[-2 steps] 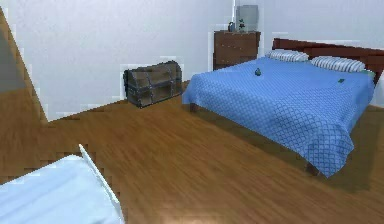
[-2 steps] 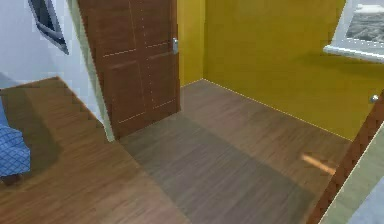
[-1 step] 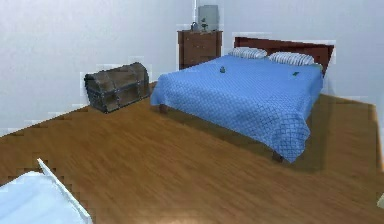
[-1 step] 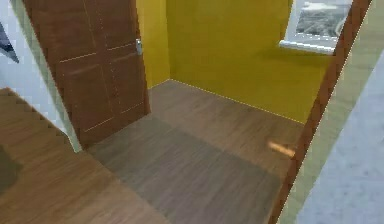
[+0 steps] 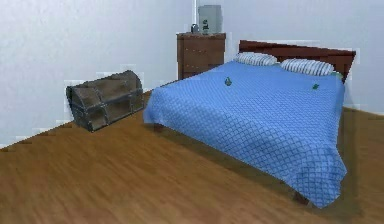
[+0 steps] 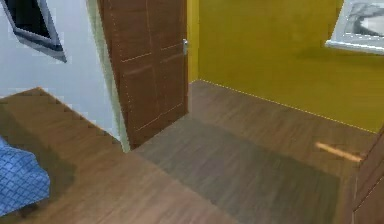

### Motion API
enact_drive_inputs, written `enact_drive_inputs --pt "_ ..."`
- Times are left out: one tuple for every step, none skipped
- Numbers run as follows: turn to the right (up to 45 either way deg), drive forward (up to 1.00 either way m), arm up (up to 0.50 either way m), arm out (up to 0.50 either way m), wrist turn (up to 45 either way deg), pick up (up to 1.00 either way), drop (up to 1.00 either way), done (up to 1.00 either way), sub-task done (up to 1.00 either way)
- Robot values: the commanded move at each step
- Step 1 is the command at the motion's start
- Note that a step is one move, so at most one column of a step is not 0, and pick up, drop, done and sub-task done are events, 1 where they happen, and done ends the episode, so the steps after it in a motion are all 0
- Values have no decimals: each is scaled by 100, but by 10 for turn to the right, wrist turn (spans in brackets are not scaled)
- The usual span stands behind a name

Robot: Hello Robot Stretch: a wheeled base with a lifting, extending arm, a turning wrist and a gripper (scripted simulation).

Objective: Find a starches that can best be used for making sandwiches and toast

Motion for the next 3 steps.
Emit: enact_drive_inputs --pt "-60 0 0 0 0 0 0 0 0" --pt "0 50 0 0 0 0 0 0 0" --pt "-450 0 0 0 0 0 0 0 0"
